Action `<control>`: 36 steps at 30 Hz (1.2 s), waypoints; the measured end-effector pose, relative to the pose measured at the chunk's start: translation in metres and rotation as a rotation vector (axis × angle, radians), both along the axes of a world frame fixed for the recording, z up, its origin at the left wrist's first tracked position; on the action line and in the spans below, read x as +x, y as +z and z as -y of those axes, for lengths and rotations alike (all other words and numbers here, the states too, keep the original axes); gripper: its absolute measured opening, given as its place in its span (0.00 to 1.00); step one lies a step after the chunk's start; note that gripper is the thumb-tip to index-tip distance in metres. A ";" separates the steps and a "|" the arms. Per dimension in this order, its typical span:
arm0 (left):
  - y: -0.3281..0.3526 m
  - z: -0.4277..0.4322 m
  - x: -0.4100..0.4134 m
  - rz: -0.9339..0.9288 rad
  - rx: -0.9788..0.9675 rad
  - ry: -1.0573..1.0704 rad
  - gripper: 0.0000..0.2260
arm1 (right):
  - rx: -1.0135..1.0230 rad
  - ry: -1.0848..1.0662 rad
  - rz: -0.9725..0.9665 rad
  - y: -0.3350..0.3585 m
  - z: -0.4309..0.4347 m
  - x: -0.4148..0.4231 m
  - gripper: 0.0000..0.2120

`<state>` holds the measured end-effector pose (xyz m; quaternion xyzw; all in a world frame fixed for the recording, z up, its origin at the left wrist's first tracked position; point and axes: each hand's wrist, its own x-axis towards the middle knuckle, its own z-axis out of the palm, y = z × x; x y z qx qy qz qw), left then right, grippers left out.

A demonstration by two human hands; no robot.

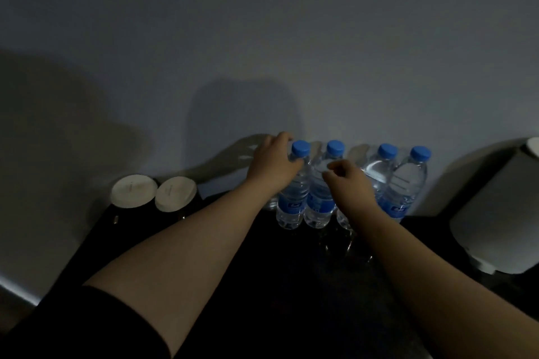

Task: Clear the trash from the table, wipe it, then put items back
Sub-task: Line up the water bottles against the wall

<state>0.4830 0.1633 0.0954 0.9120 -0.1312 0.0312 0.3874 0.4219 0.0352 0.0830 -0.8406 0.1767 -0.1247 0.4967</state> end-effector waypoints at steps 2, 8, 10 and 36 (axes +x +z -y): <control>0.002 0.008 0.003 0.016 0.063 -0.061 0.20 | -0.124 -0.049 0.064 0.006 0.007 0.014 0.13; -0.015 0.021 0.011 -0.033 -0.089 -0.032 0.15 | -0.214 -0.008 0.100 0.006 0.014 0.045 0.19; -0.016 0.020 0.014 -0.065 -0.154 -0.012 0.14 | -0.240 -0.010 0.094 0.001 0.016 0.047 0.20; -0.012 0.011 0.026 -0.119 -0.303 0.045 0.19 | 0.144 0.363 0.258 -0.001 0.028 0.047 0.13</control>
